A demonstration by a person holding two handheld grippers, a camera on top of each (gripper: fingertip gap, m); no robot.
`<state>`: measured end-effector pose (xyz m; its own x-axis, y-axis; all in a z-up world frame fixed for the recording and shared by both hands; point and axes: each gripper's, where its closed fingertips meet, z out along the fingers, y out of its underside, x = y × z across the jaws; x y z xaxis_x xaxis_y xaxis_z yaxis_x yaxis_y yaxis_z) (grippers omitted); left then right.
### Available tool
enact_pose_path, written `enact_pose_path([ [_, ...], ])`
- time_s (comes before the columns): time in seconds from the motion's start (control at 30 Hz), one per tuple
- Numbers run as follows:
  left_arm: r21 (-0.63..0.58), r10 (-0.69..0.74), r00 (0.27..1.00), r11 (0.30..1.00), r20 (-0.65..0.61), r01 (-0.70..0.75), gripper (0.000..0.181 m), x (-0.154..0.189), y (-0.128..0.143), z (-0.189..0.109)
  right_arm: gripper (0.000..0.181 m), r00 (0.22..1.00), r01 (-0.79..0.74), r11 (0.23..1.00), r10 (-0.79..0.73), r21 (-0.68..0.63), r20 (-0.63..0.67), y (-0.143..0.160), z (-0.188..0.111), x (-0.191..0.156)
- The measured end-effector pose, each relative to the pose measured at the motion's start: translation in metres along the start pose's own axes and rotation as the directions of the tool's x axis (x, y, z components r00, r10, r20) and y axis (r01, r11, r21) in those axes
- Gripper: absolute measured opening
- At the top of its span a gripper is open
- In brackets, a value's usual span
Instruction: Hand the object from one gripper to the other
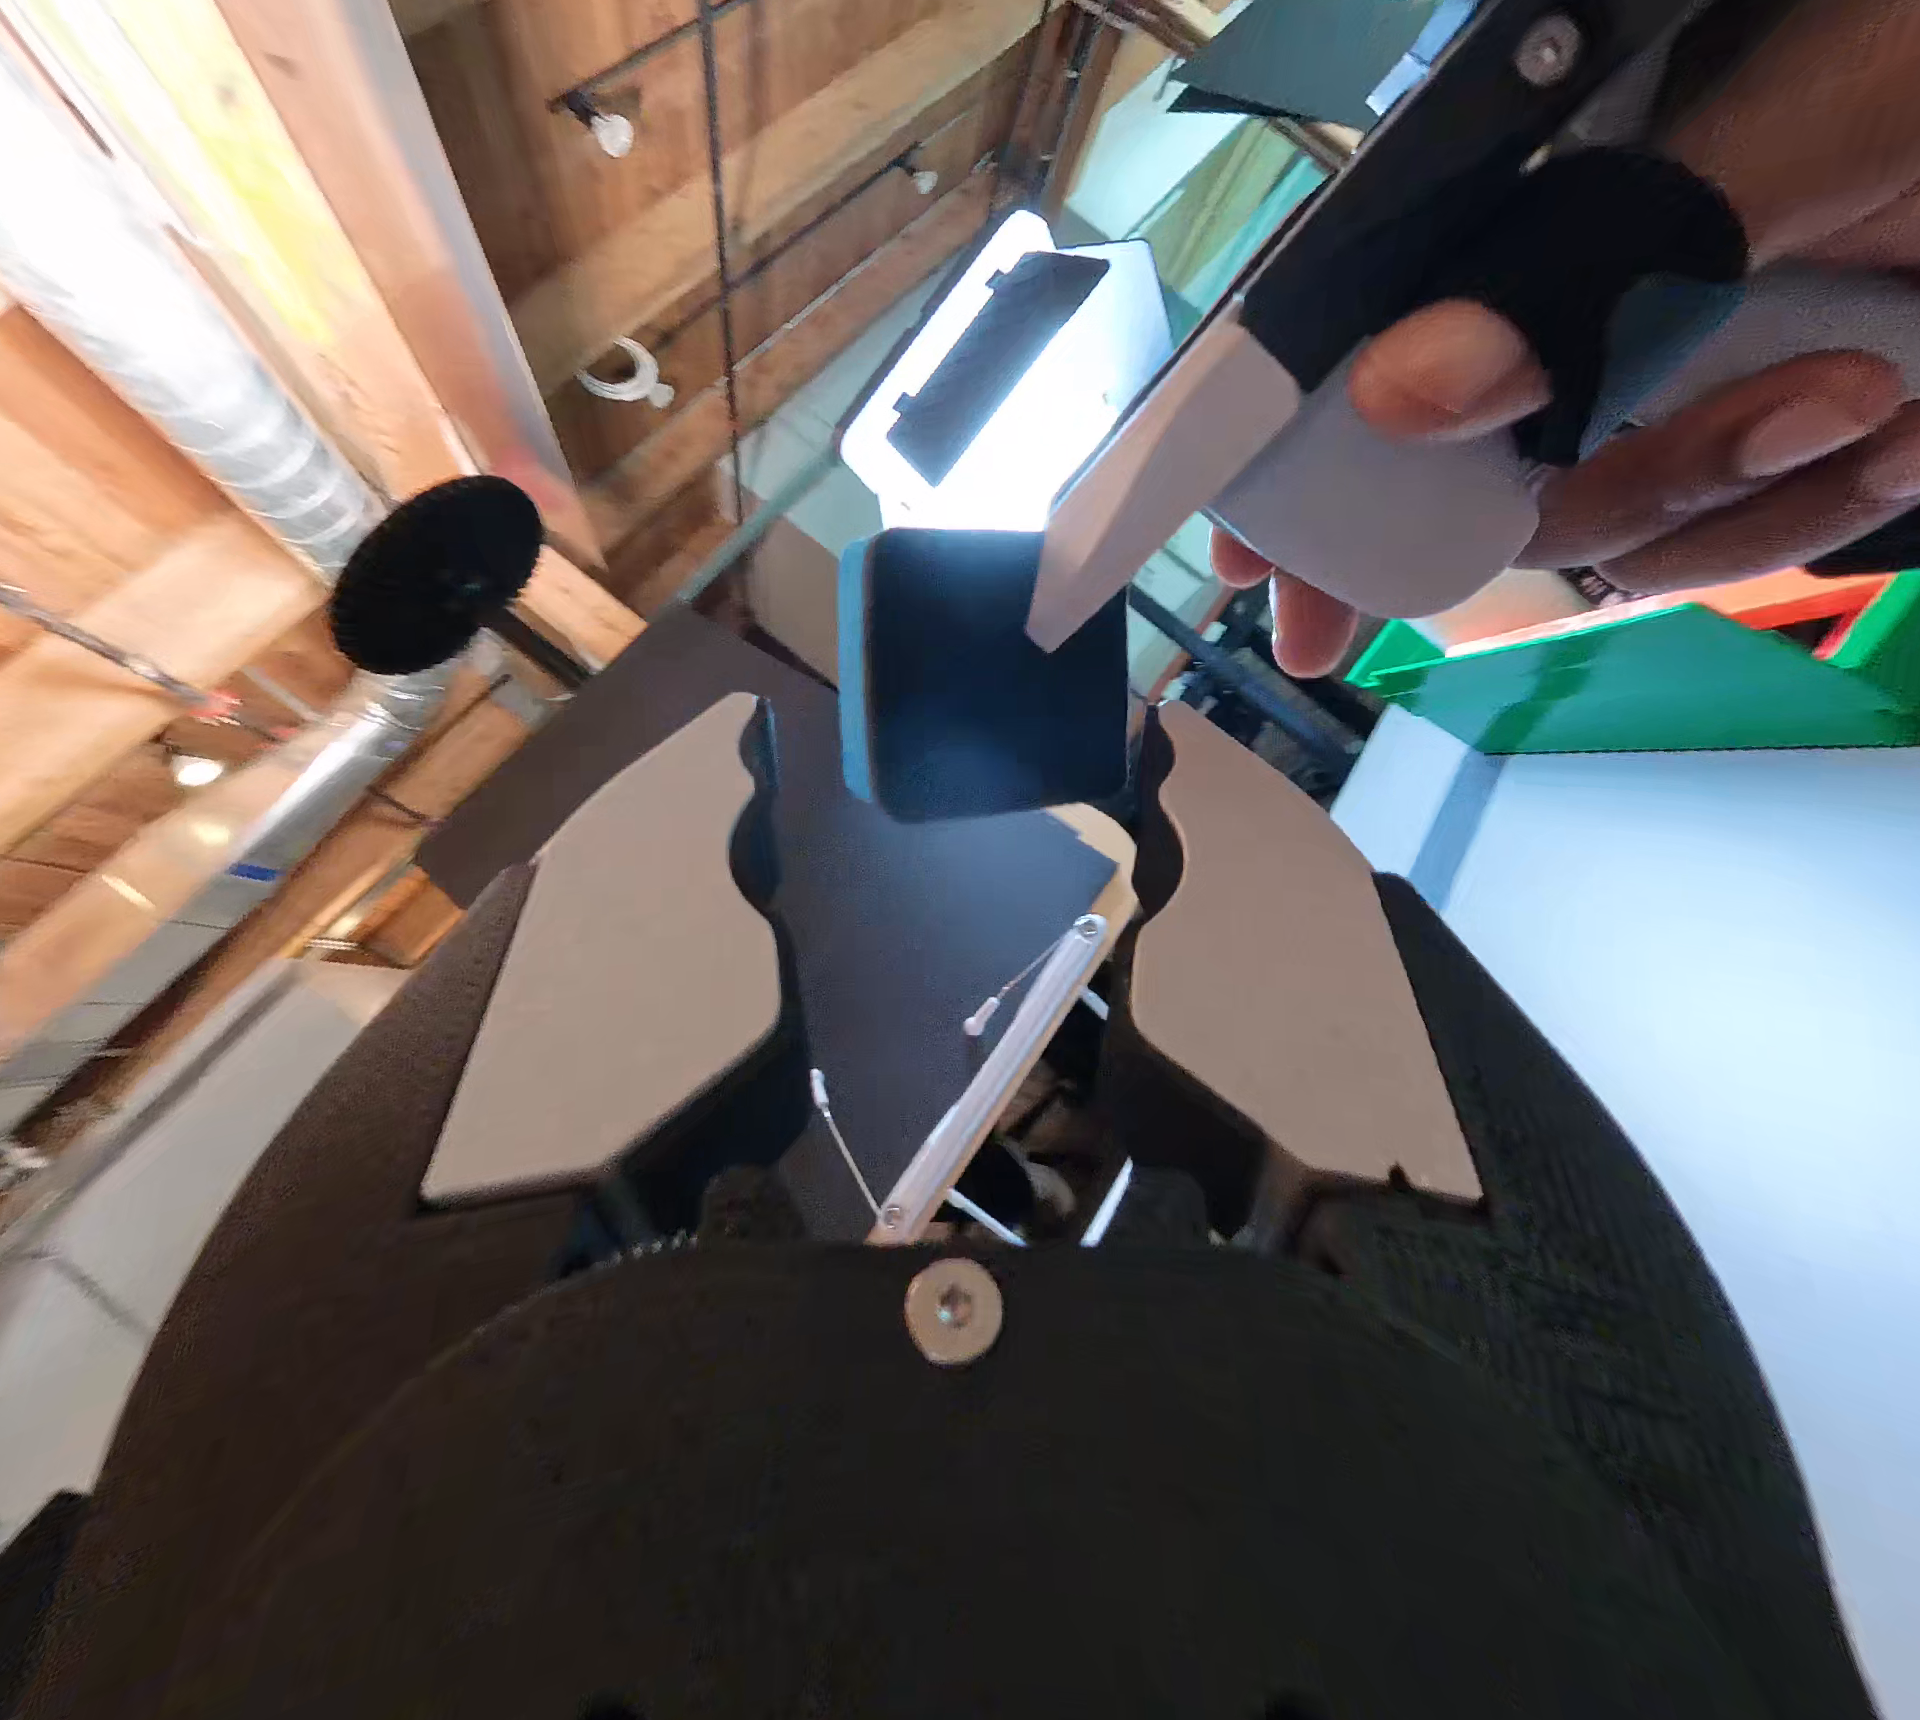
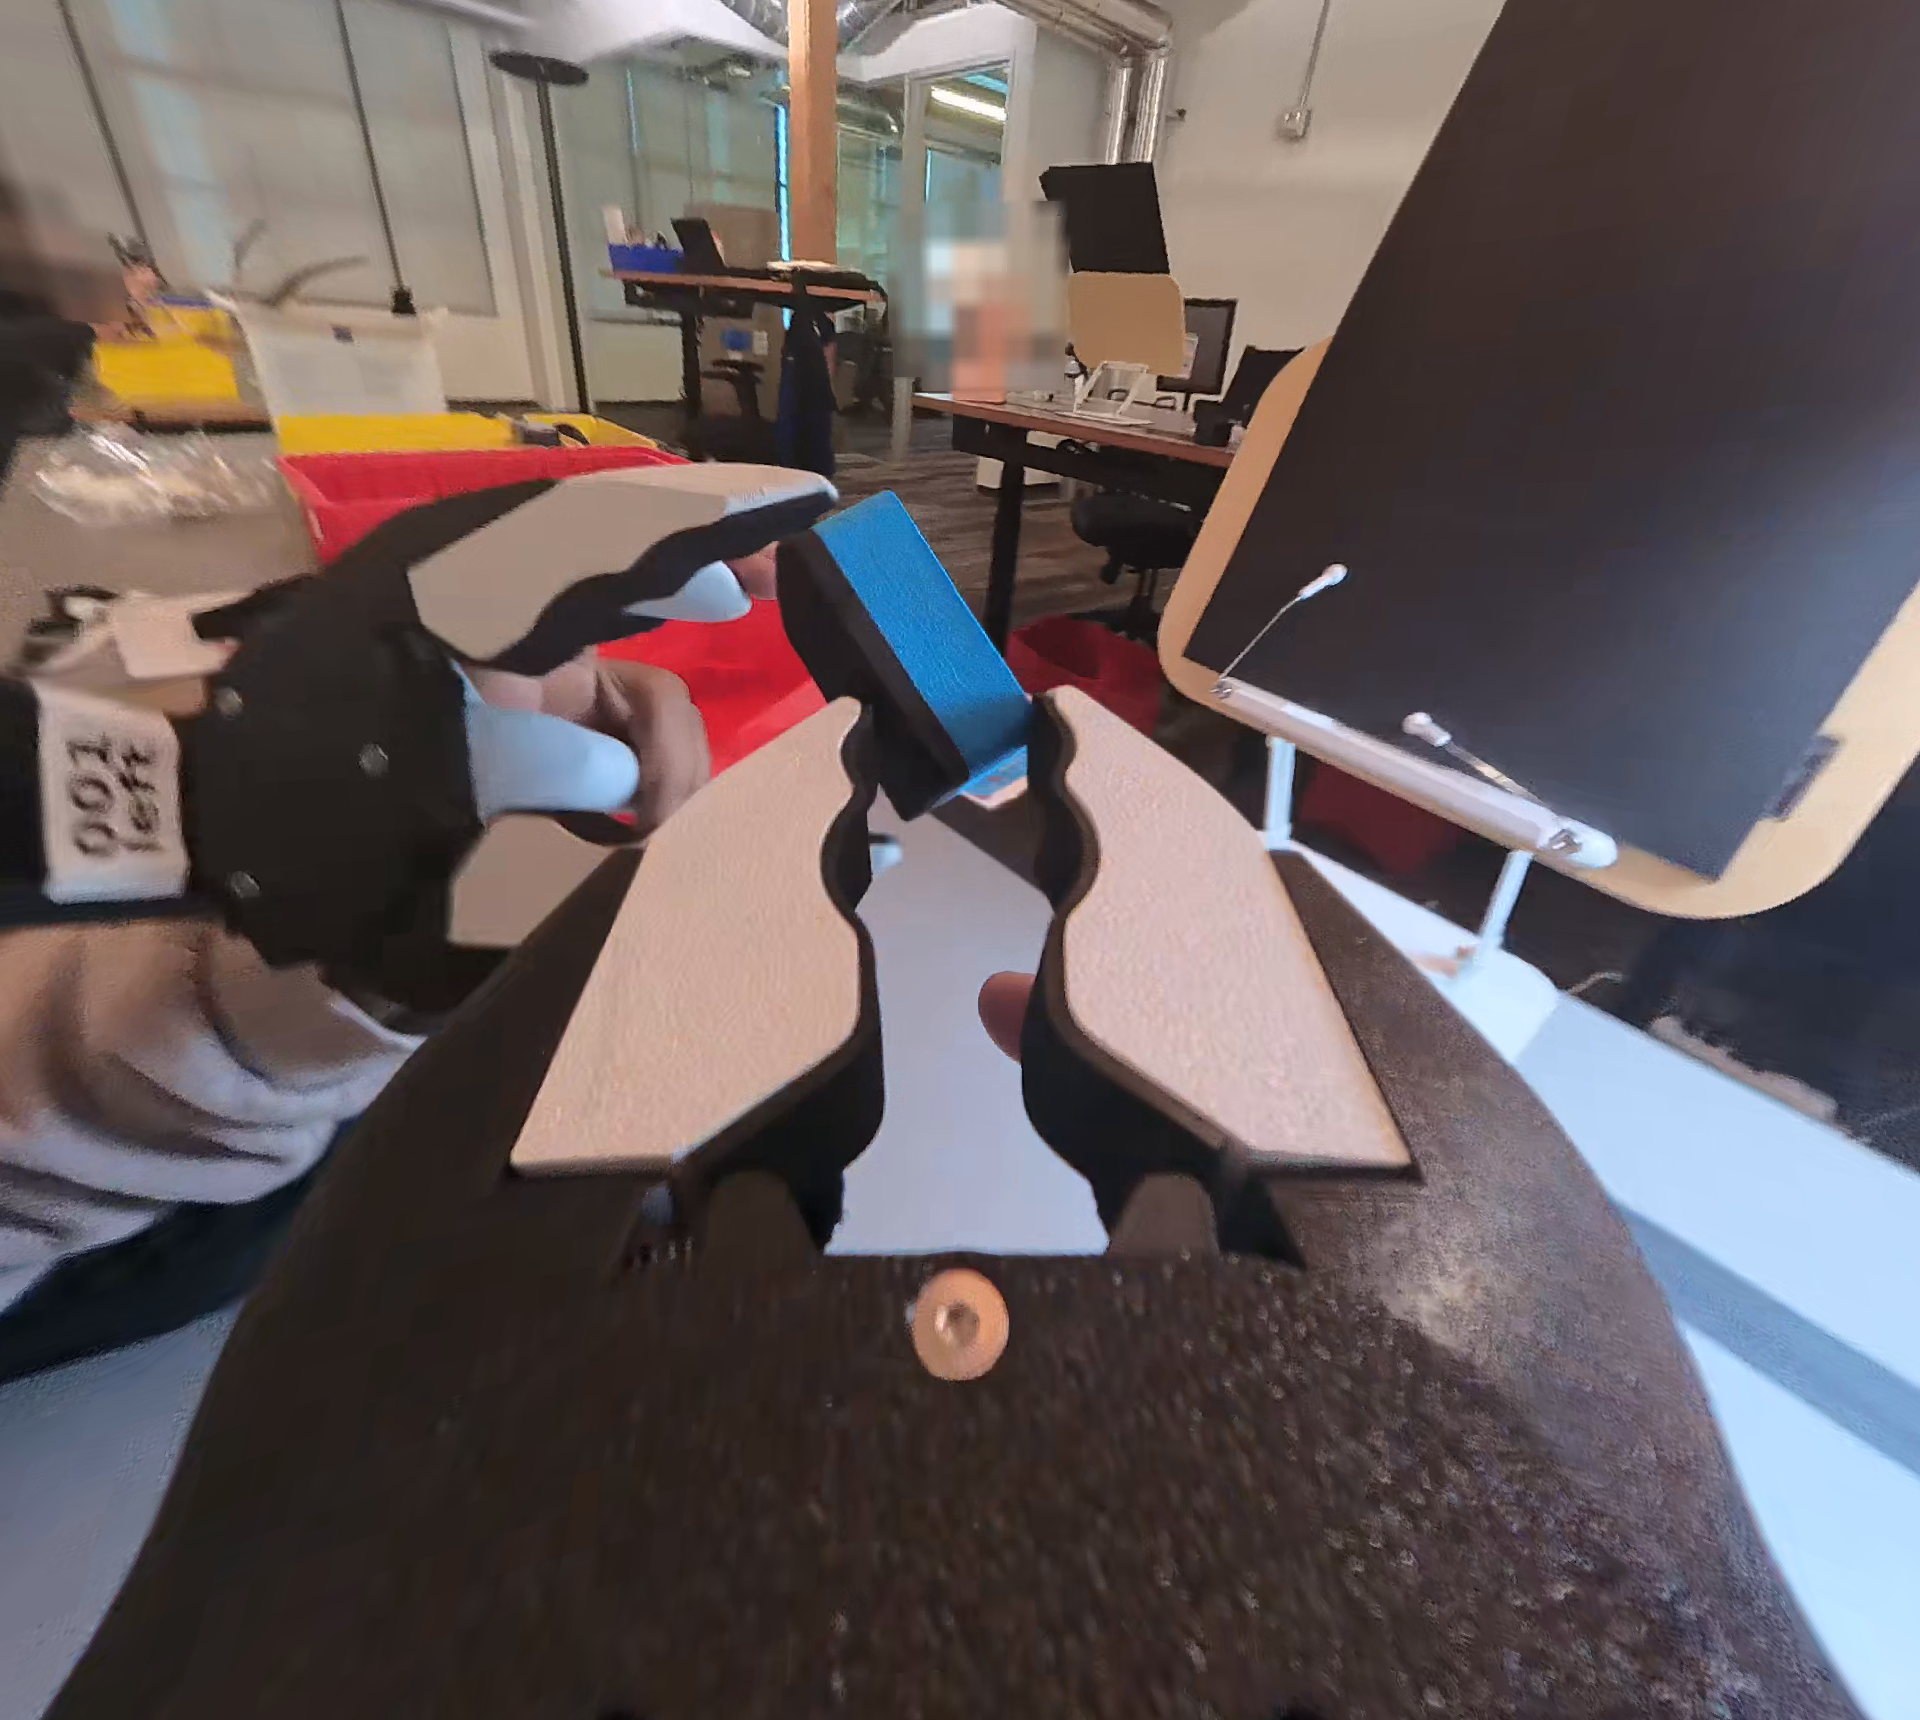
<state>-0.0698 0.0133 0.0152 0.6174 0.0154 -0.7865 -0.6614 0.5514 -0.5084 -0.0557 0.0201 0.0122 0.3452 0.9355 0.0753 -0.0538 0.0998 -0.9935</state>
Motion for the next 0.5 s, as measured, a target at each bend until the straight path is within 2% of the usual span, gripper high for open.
enact_pose_path([
  [0.07,-0.023,0.026,0.999,0.999,0.043,-0.025,0.072,0.002,0.005,0.002,0.028,0.998,-0.056,0.998,0.056,0.000,0.005,0.004,0.003,-0.005],
  [0.13,-0.071,0.080,0.995,0.995,0.058,-0.076,0.069,0.005,0.013,0.004,0.028,0.999,-0.050,0.999,0.051,0.007,-0.015,0.007,0.006,-0.013],
  [0.2,-0.110,0.146,0.985,0.985,0.096,-0.135,0.062,-0.002,0.021,0.003,0.025,0.998,0.023,1.000,-0.022,0.019,-0.060,0.008,0.007,-0.019],
  [0.23,-0.103,0.136,0.988,0.986,0.078,-0.128,0.061,-0.004,0.023,0.002,0.024,0.994,0.083,0.996,-0.082,0.013,-0.070,0.008,0.008,-0.022],
  [0.3,-0.056,0.021,0.999,0.998,-0.034,-0.022,0.061,-0.004,0.021,-0.001,0.025,0.977,0.209,0.978,-0.209,0.013,-0.048,0.004,0.007,-0.031],
  [0.37,0.025,-0.099,0.973,0.994,-0.207,0.107,0.061,0.002,0.012,-0.009,0.030,0.943,0.321,0.946,-0.324,0.050,0.081,-0.002,0.002,-0.050],
  [0.4,0.050,-0.159,0.942,0.982,-0.297,0.181,0.061,0.005,0.008,-0.014,0.035,0.921,0.355,0.932,-0.363,0.077,0.140,-0.006,-0.003,-0.057],
  [0.47,0.018,-0.277,0.819,0.943,-0.502,0.331,0.062,0.017,0.003,-0.026,0.043,0.864,0.426,0.896,-0.445,0.128,0.234,-0.013,-0.015,-0.068],
  [0.5,0.020,-0.304,0.771,0.925,-0.560,0.379,0.061,0.018,-0.001,-0.032,0.050,0.827,0.468,0.871,-0.491,0.149,0.273,-0.014,-0.022,-0.073],
])
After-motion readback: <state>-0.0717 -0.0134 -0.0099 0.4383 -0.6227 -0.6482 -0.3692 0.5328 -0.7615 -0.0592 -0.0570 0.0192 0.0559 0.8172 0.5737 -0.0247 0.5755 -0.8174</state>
